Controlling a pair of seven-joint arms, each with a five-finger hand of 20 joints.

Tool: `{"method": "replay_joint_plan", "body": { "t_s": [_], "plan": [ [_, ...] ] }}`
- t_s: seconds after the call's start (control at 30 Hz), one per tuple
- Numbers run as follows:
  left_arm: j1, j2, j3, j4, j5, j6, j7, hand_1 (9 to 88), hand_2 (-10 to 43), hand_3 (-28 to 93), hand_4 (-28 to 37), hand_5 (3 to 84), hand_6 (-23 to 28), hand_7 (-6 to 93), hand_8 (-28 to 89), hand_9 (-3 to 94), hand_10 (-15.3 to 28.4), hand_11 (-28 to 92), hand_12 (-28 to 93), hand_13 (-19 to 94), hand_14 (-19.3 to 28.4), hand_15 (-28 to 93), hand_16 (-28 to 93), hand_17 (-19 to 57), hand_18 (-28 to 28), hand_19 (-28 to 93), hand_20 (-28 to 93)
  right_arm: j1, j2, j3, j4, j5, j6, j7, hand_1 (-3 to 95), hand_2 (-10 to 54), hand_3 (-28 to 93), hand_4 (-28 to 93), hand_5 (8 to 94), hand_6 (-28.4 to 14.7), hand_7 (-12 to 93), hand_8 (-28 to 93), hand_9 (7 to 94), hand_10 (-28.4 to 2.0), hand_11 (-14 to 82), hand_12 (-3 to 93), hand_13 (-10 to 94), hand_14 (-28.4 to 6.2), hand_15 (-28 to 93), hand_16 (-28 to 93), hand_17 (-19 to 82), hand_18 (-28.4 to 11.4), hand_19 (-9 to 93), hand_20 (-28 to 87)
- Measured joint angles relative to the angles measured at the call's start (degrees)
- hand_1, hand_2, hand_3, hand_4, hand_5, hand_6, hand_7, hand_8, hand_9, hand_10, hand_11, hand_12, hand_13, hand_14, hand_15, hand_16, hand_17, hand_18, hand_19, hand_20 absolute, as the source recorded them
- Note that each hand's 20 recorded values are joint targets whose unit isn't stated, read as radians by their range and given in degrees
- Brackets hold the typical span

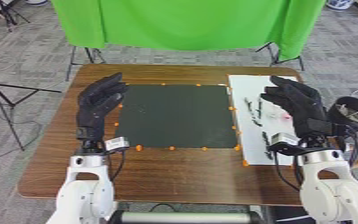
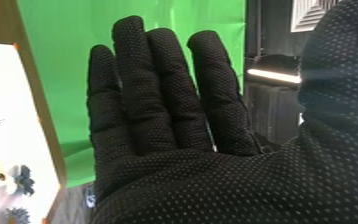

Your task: Arrange flowers

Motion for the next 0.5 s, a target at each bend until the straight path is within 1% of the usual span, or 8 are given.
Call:
{"method": "replay_joint_plan", "body": {
  "t_s": [0.13,0.23,0.3,0.43,0.5],
  "plan": [
    [0.4,-0.07,0.00,-0.38,-0.74,0.00,-0.10,41.7,-9.5,61,-13.5,52.7,-0.3,20.4,-10,53.8,11.9,24,14,47,15.8,28,1,15.4,13.6,23,29,-0.2,0.2,0.1,0.0,0.1,0.2,0.1,23.8,-9.5,77,-18,56.0,-0.9,16,-9,61.5,-13.7,9.3,16.7,55,-13.2,16,27,30,-14.2,18,44],
    [0.7,-0.08,0.00,-0.44,-1.03,0.00,-0.12,41.7,-9.5,61,-13.5,52.6,-0.2,20.3,-10,53.8,11.9,24,14,47,15.8,28,1,15.3,13.6,23,29,-0.5,0.3,0.1,-0.3,0.0,0.8,0.5,22.0,-9.5,75,-19,55.9,-1.1,16,-9,61.3,-13.8,9.3,16.8,55,-13.5,16,27,30,-14.7,20,45],
    [0.8,-0.08,-0.01,-0.44,-1.16,0.00,-0.12,41.7,-9.5,61,-13.5,52.6,-0.1,20.2,-10,53.9,11.9,24,14,47,15.8,28,1,15.4,13.7,24,29,-0.7,0.3,0.1,-0.7,-0.7,1.7,1.4,20.9,-9.5,73,-22,56.0,-1.5,16,-9,61.2,-13.8,9.3,16.8,55,-13.7,16,27,30,-15.0,22,45],
    [0.8,-0.08,-0.05,-0.44,-1.38,0.00,-0.12,41.9,-9.5,61,-13.4,52.7,-0.1,20.0,-10,53.9,11.9,24,14,48,15.4,28,1,16.6,14.3,28,31,-0.9,0.1,0.1,-1.6,-3.5,3.6,3.9,19.1,-9.5,67,-28,56.4,-2.5,15,-8,61.3,-14.5,9.6,16.9,56,-14.2,16,27,31,-16.1,30,47],
    [0.8,-0.08,-0.05,-0.44,-1.45,0.00,-0.12,41.8,-9.5,61,-13.2,52.7,-0.1,20.0,-10,53.9,12.0,24,14,48,15.3,29,1,16.5,14.4,29,31,-0.9,-0.1,0.1,-2.0,-4.0,4.4,4.9,22.1,-9.5,60,-28,56.4,-3.2,14,-8,61.4,-14.8,9.7,17.1,57,-14.5,16,27,32,-16.7,35,47]
  ]
}}
